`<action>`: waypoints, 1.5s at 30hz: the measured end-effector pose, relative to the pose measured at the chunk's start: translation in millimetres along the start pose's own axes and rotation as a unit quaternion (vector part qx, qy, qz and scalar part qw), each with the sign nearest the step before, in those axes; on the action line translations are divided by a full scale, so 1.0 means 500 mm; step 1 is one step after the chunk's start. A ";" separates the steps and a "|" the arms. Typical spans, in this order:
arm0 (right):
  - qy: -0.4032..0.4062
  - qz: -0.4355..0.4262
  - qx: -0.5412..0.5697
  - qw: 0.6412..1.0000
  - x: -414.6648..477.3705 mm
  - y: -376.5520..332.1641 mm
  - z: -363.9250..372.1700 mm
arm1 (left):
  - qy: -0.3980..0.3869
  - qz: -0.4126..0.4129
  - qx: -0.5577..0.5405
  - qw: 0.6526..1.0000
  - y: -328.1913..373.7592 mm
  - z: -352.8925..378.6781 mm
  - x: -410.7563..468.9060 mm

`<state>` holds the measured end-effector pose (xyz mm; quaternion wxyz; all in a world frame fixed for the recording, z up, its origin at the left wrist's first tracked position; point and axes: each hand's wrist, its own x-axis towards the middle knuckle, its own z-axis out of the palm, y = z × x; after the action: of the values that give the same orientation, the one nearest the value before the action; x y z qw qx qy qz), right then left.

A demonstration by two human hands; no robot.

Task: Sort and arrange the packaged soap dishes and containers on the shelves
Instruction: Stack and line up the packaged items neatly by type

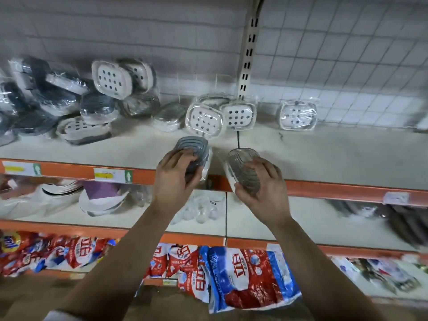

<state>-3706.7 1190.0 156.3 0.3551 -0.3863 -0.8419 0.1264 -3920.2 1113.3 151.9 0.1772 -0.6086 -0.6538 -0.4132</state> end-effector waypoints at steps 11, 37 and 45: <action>-0.006 0.041 0.005 0.999 -0.277 0.208 -0.260 | -0.007 -0.022 -0.023 0.999 0.351 0.079 -0.184; -0.064 0.126 -0.006 0.990 -0.375 0.592 0.090 | -0.201 -0.088 0.034 0.975 0.202 0.646 -0.375; -0.081 0.168 -0.012 0.982 -0.383 0.616 0.099 | -0.326 -0.137 0.087 0.931 0.168 0.713 -0.361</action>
<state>-3482.6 1257.6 -124.9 0.2553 -0.5145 -0.7925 0.2050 -3709.1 1258.8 -166.1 -0.0515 -0.5962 -0.7863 -0.1537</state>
